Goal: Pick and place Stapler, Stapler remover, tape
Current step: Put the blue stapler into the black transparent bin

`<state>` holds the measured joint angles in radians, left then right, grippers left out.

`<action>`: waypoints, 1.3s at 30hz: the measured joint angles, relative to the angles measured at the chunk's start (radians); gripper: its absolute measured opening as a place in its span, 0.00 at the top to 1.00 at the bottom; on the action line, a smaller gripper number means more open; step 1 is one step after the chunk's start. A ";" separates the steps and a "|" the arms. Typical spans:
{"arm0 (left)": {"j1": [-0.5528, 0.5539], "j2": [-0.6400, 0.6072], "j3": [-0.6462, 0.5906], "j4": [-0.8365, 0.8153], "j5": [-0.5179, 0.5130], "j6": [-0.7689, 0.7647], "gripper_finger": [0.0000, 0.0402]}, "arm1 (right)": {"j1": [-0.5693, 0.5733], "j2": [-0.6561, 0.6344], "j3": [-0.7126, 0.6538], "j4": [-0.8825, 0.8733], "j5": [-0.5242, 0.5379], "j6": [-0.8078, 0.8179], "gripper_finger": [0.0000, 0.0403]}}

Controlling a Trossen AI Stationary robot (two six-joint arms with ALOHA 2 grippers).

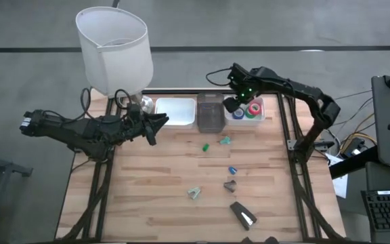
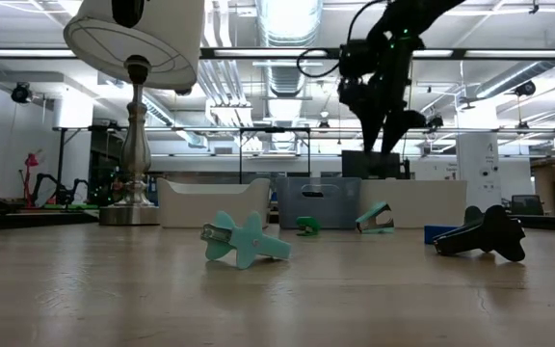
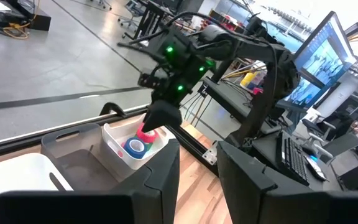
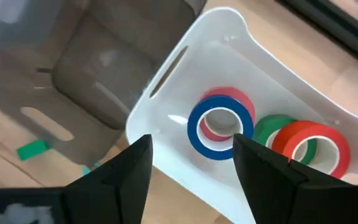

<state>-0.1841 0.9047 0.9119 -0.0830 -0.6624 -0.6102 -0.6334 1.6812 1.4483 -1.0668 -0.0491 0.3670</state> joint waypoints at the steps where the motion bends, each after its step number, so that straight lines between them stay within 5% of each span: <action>1: 0.000 0.000 0.000 0.000 0.000 0.000 0.73 | 0.004 -0.011 0.000 0.000 0.000 0.005 0.46; 14: 0.000 0.000 -0.012 -0.060 0.016 -0.035 0.73 | 0.169 -0.129 0.000 0.006 -0.004 0.054 0.46; 39: 0.000 0.006 -0.051 -0.148 0.131 -0.122 0.73 | 0.486 -0.110 -0.012 0.005 0.002 0.107 0.48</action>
<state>-0.1841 0.9104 0.8608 -0.2309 -0.5318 -0.7319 -0.1477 1.5707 1.4363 -1.0614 -0.0475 0.4744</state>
